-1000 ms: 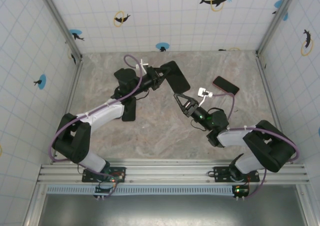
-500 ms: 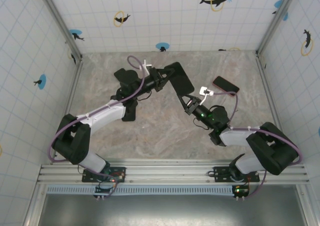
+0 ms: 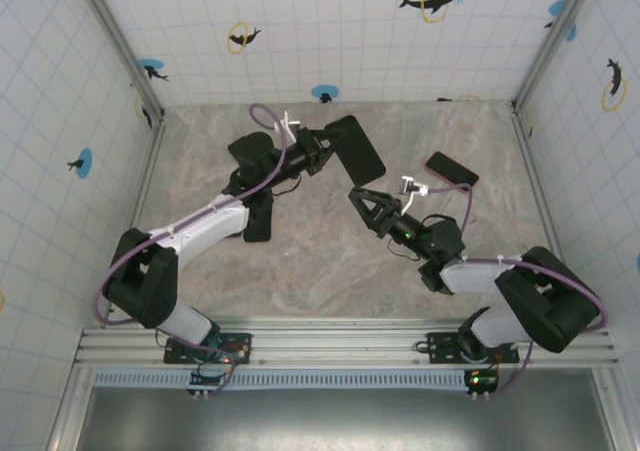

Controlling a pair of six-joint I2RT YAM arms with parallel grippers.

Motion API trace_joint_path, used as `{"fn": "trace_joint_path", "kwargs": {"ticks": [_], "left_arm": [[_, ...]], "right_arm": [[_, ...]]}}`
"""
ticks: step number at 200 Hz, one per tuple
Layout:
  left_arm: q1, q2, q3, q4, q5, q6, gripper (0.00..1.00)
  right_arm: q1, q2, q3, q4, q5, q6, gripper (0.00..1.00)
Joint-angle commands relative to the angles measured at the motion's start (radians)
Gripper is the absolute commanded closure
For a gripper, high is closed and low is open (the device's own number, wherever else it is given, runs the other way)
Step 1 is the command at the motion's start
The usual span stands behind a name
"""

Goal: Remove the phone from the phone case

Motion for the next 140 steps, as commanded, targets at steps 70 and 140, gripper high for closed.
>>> {"fn": "trace_joint_path", "kwargs": {"ticks": [70,140], "left_arm": [[0.004,-0.012,0.025,0.052,0.004,0.005,0.94],[-0.002,-0.005,0.036,0.060,0.020,-0.006,0.96]], "right_arm": [[-0.005,-0.002,0.025,0.049,0.053,0.087,0.67],[-0.028,0.020,0.034,0.044,0.038,0.111,0.75]]}}
